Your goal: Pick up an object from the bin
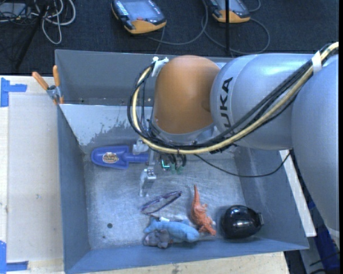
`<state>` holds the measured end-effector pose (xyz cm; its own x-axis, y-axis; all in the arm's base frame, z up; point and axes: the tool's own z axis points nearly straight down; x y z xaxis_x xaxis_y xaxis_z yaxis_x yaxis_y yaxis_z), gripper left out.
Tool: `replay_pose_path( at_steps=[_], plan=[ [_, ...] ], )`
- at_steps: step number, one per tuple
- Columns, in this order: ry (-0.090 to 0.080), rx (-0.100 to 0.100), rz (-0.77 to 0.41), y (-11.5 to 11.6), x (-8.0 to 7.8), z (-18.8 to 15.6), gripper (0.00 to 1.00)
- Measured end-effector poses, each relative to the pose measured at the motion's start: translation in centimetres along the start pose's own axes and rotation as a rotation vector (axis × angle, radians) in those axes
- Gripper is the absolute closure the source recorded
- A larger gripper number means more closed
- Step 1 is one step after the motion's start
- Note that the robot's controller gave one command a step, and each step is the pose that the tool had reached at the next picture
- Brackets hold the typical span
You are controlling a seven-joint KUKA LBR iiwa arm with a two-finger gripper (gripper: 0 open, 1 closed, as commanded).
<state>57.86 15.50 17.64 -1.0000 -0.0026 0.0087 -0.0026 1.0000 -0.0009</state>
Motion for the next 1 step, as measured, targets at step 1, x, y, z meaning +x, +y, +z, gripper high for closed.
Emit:
replay_pose_path(
  at_steps=[1],
  plan=[
    [-0.007,-0.001,0.003,-0.07,-0.18,-0.46,0.00]
  ],
)
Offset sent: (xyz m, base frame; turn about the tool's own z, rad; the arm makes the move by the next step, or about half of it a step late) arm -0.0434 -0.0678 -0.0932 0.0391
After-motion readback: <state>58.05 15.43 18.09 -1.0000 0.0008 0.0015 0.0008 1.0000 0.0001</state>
